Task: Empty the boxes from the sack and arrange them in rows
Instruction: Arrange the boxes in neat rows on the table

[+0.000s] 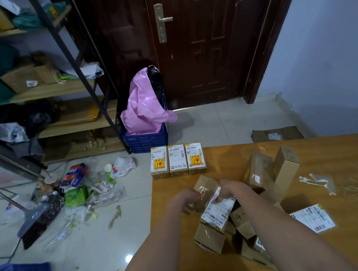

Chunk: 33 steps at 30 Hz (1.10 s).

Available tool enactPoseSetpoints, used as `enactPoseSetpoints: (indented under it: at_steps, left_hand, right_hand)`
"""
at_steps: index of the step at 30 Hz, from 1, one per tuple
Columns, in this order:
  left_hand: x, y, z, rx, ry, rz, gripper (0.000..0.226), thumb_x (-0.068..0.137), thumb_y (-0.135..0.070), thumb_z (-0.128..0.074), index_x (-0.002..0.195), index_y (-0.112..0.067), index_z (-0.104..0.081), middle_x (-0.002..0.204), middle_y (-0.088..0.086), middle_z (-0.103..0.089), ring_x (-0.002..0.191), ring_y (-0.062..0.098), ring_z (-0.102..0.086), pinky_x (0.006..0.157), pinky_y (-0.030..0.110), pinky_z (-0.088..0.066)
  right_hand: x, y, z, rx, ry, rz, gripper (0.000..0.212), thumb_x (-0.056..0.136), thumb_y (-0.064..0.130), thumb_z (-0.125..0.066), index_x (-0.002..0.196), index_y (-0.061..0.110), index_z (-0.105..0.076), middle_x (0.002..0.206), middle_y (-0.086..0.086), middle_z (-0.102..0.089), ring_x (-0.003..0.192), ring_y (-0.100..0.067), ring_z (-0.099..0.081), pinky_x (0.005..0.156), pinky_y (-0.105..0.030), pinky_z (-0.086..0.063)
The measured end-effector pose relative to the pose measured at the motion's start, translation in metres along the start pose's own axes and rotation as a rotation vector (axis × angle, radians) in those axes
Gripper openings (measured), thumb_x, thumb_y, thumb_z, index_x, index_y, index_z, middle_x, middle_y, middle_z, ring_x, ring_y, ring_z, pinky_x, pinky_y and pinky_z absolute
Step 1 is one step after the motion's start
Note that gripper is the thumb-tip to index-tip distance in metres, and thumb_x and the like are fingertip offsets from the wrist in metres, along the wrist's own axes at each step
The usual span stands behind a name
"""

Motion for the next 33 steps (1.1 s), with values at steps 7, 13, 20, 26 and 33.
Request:
enactPoseSetpoints:
  at_steps: [7,13,20,26,33]
  left_hand:
    - [0.0,-0.001,0.008,-0.077,0.018,0.0,0.042,0.1,-0.023,-0.048,0.141,-0.012,-0.045,0.14,0.011,-0.052,0.124,0.031,-0.055,0.1,0.044,-0.05]
    - [-0.001,0.0,0.021,-0.148,0.007,-0.011,0.042,0.097,-0.025,-0.057,0.136,-0.011,-0.049,0.14,0.012,-0.052,0.126,0.033,-0.054,0.101,0.046,-0.05]
    - [0.002,0.004,0.023,-0.226,0.079,-0.039,0.039,0.099,-0.038,-0.051,0.134,-0.02,-0.05,0.124,0.006,-0.057,0.124,0.034,-0.054,0.105,0.051,-0.046]
    - [0.008,0.01,0.043,-0.49,0.094,-0.097,0.042,0.097,-0.046,-0.053,0.131,-0.022,-0.048,0.12,0.009,-0.062,0.113,0.032,-0.06,0.099,0.049,-0.051]
    - [0.018,0.026,0.094,-0.89,-0.077,-0.235,0.064,0.086,-0.018,-0.074,0.138,-0.029,-0.039,0.121,0.01,-0.067,0.109,0.029,-0.065,0.081,0.045,-0.059]
  right_hand:
    - [0.002,-0.003,0.008,0.05,-0.002,-0.028,0.083,0.074,0.037,-0.082,0.142,0.014,-0.041,0.134,-0.006,-0.056,0.118,-0.026,-0.056,0.1,-0.04,-0.047]
    - [0.004,0.005,0.031,0.172,0.004,0.027,0.067,0.076,0.034,-0.082,0.134,0.013,-0.055,0.13,-0.003,-0.061,0.114,-0.021,-0.058,0.099,-0.037,-0.046]
    - [0.012,0.021,0.051,0.387,0.093,0.089,0.077,0.082,0.02,-0.079,0.148,0.025,-0.04,0.13,-0.007,-0.062,0.114,-0.023,-0.062,0.1,-0.041,-0.051]
    - [0.018,0.034,0.062,0.617,0.124,0.114,0.066,0.086,0.013,-0.075,0.142,0.027,-0.046,0.11,-0.003,-0.07,0.106,-0.022,-0.066,0.098,-0.042,-0.052]
    - [0.023,0.064,0.042,0.827,0.199,0.131,0.04,0.09,0.011,-0.069,0.128,0.015,-0.057,0.11,-0.007,-0.07,0.098,-0.023,-0.065,0.1,-0.052,-0.046]
Point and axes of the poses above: each hand's wrist, its own x-axis towards the middle knuckle, its own z-axis out of the back of the hand, y = z × x, the point moved 8 cm from there along x, towards the middle knuckle
